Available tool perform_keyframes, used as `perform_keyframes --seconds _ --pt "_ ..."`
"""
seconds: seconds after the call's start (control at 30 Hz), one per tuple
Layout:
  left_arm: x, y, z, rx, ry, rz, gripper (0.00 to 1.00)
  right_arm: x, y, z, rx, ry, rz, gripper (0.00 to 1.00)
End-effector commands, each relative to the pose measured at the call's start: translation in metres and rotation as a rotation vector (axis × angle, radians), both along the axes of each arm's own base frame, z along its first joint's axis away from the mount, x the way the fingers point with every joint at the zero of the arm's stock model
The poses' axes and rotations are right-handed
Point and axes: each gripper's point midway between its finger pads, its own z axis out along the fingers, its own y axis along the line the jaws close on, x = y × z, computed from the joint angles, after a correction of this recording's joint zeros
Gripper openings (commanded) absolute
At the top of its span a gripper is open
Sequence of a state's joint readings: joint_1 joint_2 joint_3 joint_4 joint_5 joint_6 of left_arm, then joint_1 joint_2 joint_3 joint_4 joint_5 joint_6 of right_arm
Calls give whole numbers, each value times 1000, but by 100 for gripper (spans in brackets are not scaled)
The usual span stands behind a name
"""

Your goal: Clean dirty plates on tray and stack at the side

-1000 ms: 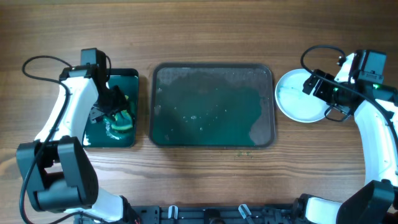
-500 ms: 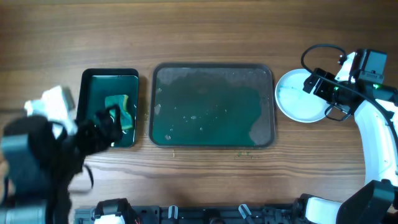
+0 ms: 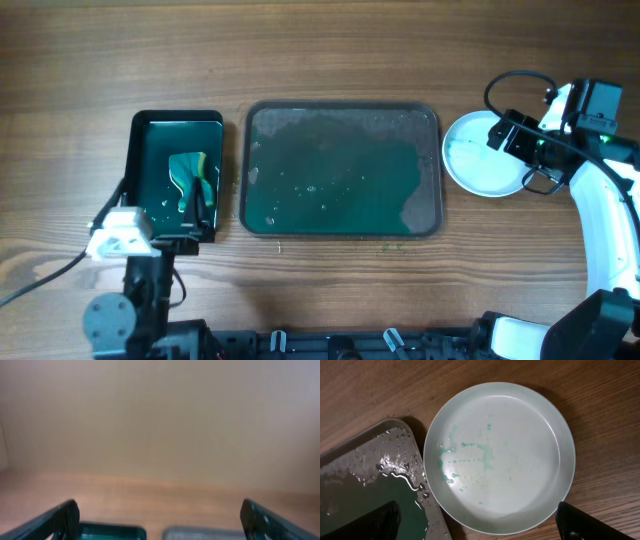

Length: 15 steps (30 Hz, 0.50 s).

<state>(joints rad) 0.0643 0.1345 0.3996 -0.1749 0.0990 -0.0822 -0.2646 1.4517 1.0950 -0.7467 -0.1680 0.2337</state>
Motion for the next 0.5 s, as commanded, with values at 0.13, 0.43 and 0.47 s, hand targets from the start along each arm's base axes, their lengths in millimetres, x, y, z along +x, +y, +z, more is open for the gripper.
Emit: perform_keyframes --seconds 0.13,0.43,0.47 --pt "15 7 -77 51 15 45 100 4 3 6 12 -18 3 100" --pt "22 6 -136 39 160 34 100 4 3 6 12 -19 4 100" --pt "22 7 -136 39 161 35 100 4 3 6 12 -18 4 100"
